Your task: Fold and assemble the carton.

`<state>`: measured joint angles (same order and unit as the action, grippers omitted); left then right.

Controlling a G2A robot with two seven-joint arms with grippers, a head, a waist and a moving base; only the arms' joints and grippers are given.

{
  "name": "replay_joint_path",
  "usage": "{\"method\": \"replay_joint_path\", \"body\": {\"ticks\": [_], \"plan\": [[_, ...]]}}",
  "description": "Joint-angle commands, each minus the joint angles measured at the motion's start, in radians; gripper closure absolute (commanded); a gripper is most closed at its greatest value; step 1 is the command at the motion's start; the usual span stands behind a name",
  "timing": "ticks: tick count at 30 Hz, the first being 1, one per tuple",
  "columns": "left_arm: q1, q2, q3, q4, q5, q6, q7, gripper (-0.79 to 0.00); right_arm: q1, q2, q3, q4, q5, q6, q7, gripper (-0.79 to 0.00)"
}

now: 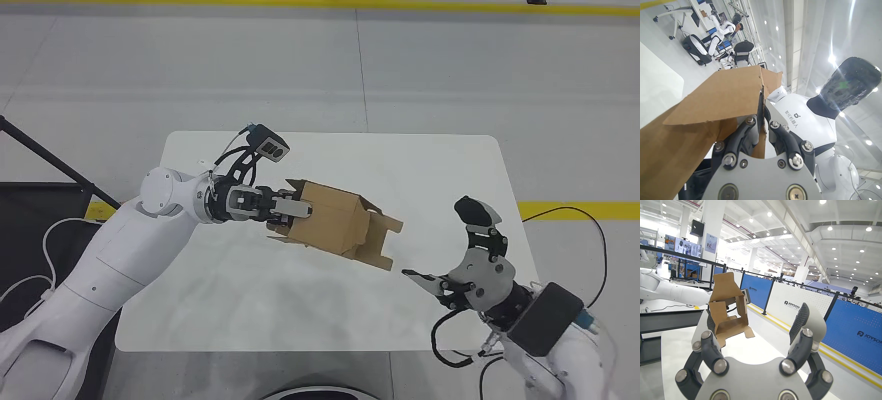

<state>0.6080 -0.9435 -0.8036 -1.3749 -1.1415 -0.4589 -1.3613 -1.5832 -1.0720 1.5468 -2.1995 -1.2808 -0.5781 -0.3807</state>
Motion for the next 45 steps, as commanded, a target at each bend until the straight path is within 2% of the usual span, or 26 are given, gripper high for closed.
{"method": "replay_joint_path", "body": {"ticks": [1,17,27,33,40,45], "plan": [[0.000,0.000,0.000,0.000,0.000,0.000,0.000,0.000,0.000,0.000,0.000,0.000,0.000,0.000,0.000,-0.785],[0.000,0.000,0.000,0.000,0.000,0.000,0.000,0.000,0.021,0.000,-0.003,-0.033,0.003,-0.029,-0.004,-0.785],[0.000,0.000,0.000,0.000,0.000,0.000,0.000,0.000,0.020,-0.004,-0.001,-0.048,0.009,-0.023,-0.074,-0.785],[0.000,0.000,0.000,0.000,0.000,0.000,0.000,0.000,0.076,-0.005,-0.068,-0.053,-0.018,-0.051,0.018,-0.785],[0.000,0.000,0.000,0.000,0.000,0.000,0.000,0.000,0.174,-0.014,-0.155,-0.033,-0.031,-0.002,0.095,-0.785],[0.000,0.000,0.000,0.000,0.000,0.000,0.000,0.000,0.241,-0.020,-0.207,-0.003,-0.008,-0.012,0.156,-0.785]]}}
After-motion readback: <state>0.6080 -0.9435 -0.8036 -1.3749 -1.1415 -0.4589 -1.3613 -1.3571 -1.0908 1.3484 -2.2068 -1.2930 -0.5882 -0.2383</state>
